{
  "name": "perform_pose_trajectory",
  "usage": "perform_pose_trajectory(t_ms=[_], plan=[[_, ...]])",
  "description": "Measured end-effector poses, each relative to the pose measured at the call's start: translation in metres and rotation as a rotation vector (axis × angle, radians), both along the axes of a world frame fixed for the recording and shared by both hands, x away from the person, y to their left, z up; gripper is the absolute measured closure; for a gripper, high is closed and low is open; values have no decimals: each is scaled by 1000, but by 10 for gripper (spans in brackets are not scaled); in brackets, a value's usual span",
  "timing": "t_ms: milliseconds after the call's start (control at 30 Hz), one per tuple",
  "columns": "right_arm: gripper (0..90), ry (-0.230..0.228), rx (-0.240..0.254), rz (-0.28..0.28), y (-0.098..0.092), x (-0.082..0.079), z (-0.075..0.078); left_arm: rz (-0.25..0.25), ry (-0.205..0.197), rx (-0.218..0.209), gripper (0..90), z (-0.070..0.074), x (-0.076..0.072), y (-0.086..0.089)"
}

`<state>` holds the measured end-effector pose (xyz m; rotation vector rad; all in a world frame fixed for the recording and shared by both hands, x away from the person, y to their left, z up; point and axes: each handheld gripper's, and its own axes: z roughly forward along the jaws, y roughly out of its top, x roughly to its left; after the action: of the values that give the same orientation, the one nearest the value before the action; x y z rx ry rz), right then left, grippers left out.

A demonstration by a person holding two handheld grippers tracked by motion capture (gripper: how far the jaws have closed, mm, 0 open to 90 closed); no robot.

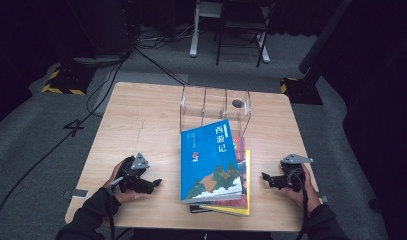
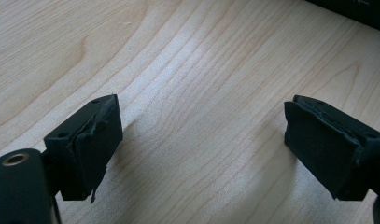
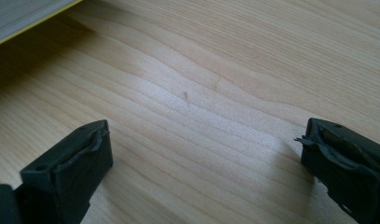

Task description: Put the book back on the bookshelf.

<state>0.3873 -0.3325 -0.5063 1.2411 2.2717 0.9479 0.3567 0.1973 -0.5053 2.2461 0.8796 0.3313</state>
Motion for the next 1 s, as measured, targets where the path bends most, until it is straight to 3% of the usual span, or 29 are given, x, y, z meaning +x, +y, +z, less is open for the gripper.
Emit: perform_pose_trajectory(t_ms=[400, 467, 533, 567, 633, 700, 767, 1000], plan=[[23, 11, -11, 25, -2, 1, 1, -18, 1, 0, 113, 0, -1, -2], [59, 18, -10, 39, -2, 1, 3, -17, 3, -2, 114, 0, -1, -3], [201, 15, -4, 51, -1, 0, 5, -20, 0, -3, 115, 0, -1, -4], [216, 10, -6, 69, 0, -2, 8, -23, 0, -1, 115, 0, -1, -4], [135, -2, -18, 71, 3, -5, 10, -20, -1, 1, 115, 0, -2, -5], [198, -9, -3, 75, 5, -7, 14, -20, 1, 0, 116, 0, -3, -6], [166, -4, 7, 89, 7, -8, 16, -15, 0, 0, 116, 0, -3, -6], [216, -14, 23, 155, 17, -14, 25, -18, 1, 0, 115, 0, -3, -10]])
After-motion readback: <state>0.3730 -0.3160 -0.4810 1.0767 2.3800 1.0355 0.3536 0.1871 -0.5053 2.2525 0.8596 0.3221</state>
